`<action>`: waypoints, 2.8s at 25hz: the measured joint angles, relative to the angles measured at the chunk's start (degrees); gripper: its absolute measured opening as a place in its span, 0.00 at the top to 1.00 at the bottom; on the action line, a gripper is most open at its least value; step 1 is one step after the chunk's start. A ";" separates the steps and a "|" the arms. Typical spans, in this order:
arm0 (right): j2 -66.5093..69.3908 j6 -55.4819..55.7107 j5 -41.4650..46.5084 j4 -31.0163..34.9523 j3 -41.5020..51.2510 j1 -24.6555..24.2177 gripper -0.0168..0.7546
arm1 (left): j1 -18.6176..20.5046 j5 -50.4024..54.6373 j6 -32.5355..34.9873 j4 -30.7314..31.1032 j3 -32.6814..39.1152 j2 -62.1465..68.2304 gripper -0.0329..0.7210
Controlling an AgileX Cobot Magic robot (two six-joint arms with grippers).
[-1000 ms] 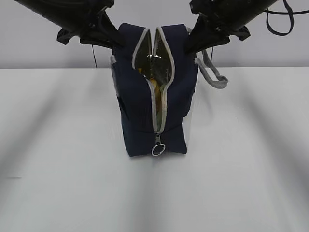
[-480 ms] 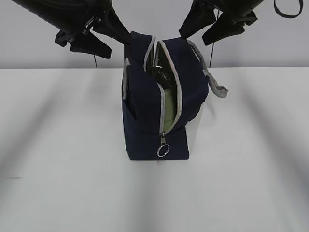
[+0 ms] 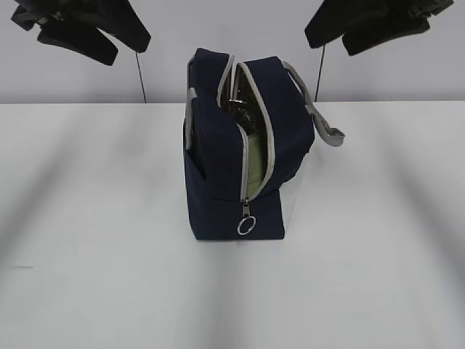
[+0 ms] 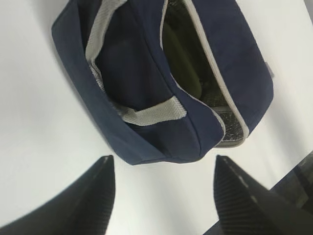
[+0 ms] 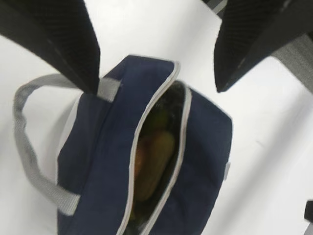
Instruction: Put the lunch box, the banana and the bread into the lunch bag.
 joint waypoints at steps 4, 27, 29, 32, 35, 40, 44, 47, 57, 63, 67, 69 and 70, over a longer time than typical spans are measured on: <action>-8.14 -7.90 -5.73 5.47 13.41 0.00 0.28 | -0.11 0.13 -0.15 1.53 1.14 -2.91 0.37; -14.86 -90.38 -49.75 71.08 49.85 1.61 0.32 | -0.22 -3.27 4.09 2.14 13.72 -10.65 0.38; -14.63 -94.29 -52.19 71.11 49.85 3.27 0.33 | -0.22 -3.32 4.09 2.04 13.72 -10.65 0.38; -14.38 -98.48 -58.13 71.48 49.85 8.32 0.33 | -0.22 -3.53 4.09 2.04 13.72 -10.54 0.38; -14.29 -101.97 -60.02 71.68 50.27 14.79 0.33 | -0.22 -3.62 4.09 2.04 13.72 -9.88 0.38; -13.97 -103.07 -68.70 71.93 51.70 23.54 0.36 | -0.22 -3.73 4.09 2.07 13.72 -8.62 0.38; -12.20 -99.67 -72.21 72.29 53.03 25.79 0.38 | -0.22 -3.73 4.09 2.16 13.72 -8.37 0.38; -10.62 -95.34 -72.97 72.37 53.57 27.82 0.38 | -0.22 -3.94 4.09 2.30 13.72 -8.37 0.38; -7.03 -86.10 -95.90 66.83 53.63 39.68 0.38 | -0.22 -3.96 4.09 4.46 13.72 -8.37 0.38; -3.53 -61.13 -108.42 52.91 54.49 46.78 0.38 | -0.22 -4.06 4.09 4.55 13.72 -8.37 0.38; -2.18 -39.26 -104.07 36.24 58.92 47.61 0.38 | -0.22 -4.06 4.09 4.68 13.72 -8.37 0.38; -1.97 -31.74 -102.75 30.99 61.34 47.61 0.38 | -0.22 -4.06 4.09 4.68 13.72 -8.37 0.38; -1.92 -27.98 -102.20 27.63 62.70 47.32 0.38 | -0.22 -4.06 4.09 4.68 13.72 -8.37 0.38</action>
